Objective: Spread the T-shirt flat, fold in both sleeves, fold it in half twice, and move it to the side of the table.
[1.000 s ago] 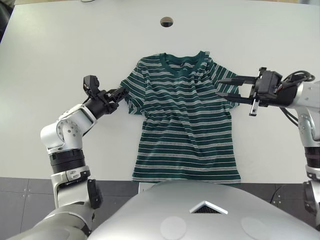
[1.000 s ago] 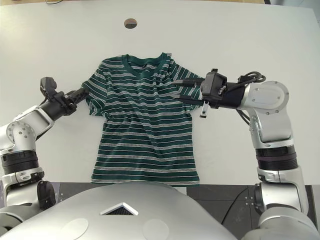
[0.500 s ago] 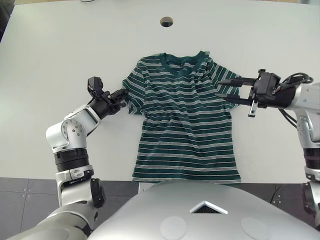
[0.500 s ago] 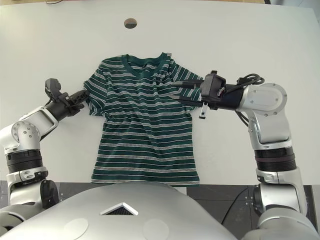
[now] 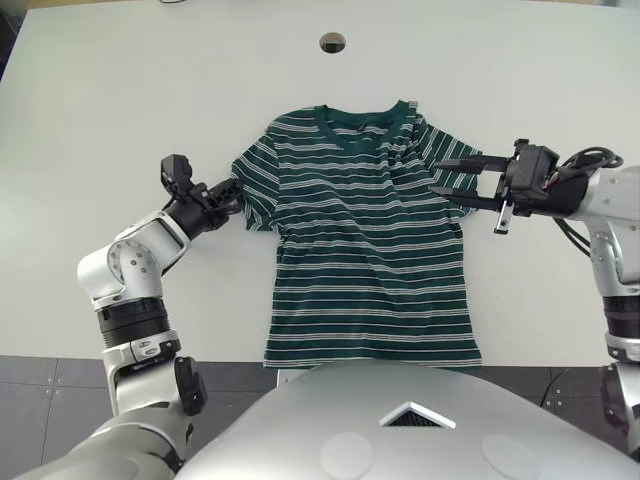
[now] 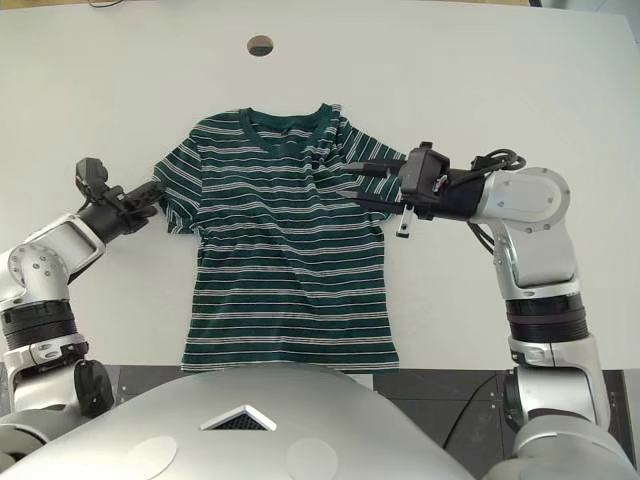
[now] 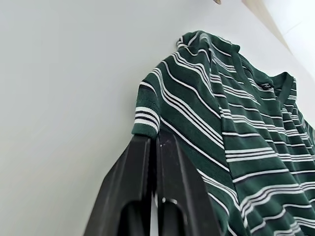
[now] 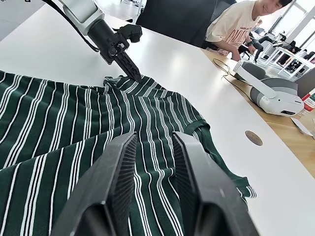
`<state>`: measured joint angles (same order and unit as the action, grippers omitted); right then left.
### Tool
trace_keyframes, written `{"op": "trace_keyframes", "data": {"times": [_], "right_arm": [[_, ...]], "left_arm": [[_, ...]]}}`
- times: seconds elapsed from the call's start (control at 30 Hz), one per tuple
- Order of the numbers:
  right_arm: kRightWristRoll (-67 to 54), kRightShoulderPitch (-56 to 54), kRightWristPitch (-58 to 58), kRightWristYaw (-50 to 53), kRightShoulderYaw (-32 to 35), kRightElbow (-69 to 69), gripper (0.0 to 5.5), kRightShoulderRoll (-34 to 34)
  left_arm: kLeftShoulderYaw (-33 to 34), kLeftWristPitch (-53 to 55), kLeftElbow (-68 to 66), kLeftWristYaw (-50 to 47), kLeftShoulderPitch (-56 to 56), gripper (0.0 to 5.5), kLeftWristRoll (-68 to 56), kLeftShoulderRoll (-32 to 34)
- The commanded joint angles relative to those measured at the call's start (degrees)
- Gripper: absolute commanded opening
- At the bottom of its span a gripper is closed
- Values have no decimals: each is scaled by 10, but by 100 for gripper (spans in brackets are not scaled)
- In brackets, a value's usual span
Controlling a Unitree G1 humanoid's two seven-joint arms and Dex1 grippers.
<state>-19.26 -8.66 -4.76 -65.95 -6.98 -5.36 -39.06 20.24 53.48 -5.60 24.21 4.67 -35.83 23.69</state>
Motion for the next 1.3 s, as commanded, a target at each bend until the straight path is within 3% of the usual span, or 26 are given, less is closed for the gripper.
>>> {"op": "trace_keyframes", "data": {"times": [0.03,0.27,0.67,0.97,1.1,1.3], "right_arm": [[6,-14,-5,-3,3,3,133,1],[7,-20,-6,-7,-1,8,133,5],[7,-17,-3,4,12,10,133,1],[46,-62,77,143,56,99,133,26],[19,-72,168,193,88,128,133,44],[-7,-77,250,212,113,167,133,58]], "left_arm": [[22,9,2,-1,6,12,-1,28],[42,27,29,-2,19,12,-15,46],[-8,91,140,-48,61,12,-53,-8],[-91,82,118,-71,101,12,-37,-86],[-108,61,80,-71,110,12,-16,-100],[-120,43,57,-55,109,96,-6,-102]]}}
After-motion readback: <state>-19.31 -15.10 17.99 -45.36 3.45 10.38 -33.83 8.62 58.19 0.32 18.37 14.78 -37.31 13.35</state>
